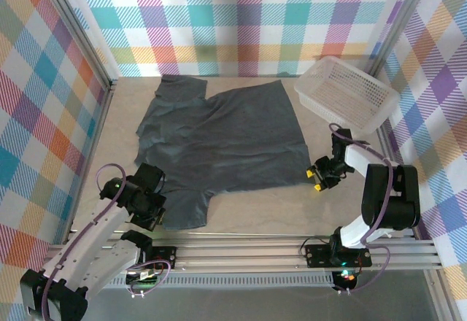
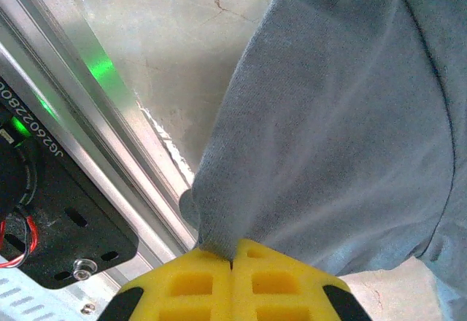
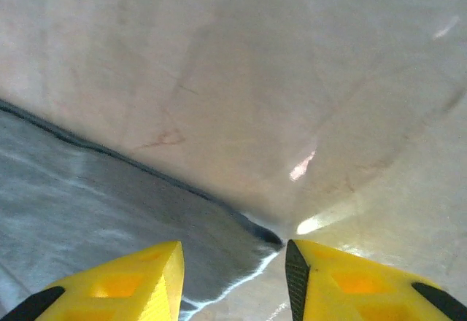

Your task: Fold and stack the t-shirts

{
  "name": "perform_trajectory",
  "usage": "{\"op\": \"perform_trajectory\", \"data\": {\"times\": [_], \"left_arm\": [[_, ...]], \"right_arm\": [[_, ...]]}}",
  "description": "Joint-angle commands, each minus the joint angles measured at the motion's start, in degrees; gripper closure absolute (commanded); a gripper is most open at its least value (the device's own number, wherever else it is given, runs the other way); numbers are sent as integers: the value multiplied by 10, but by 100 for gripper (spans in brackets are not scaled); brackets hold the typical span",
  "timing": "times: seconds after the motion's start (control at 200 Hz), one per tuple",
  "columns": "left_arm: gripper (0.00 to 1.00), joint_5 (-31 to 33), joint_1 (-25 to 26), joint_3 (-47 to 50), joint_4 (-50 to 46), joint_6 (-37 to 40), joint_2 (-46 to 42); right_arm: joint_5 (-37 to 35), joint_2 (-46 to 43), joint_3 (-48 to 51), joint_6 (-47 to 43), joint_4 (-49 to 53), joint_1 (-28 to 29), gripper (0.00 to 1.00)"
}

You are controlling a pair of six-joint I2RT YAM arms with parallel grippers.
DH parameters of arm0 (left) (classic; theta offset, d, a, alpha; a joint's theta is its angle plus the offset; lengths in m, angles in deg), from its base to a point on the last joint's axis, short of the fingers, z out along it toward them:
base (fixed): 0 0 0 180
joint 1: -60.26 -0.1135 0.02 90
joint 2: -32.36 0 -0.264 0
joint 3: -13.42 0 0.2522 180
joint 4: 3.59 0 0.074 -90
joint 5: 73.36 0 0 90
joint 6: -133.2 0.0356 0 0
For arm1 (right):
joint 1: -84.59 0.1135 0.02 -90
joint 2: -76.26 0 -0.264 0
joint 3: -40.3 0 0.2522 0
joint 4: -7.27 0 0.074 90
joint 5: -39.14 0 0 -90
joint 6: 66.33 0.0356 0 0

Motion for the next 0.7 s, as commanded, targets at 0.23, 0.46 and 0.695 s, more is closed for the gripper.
{"op": "perform_trajectory", "data": {"times": [0.23, 0.46, 0.695], "left_arm": [[100, -19, 8, -14, -31, -2, -4], [100, -45, 9, -15, -41, -8, -14], [100, -22, 13, -57, -131, 13, -19]], "right_arm": [[19, -12, 33, 12, -69, -3, 62], [-3, 32, -22, -27, -17, -2, 92], [-22, -15, -21, -42, 43, 5, 100]]}}
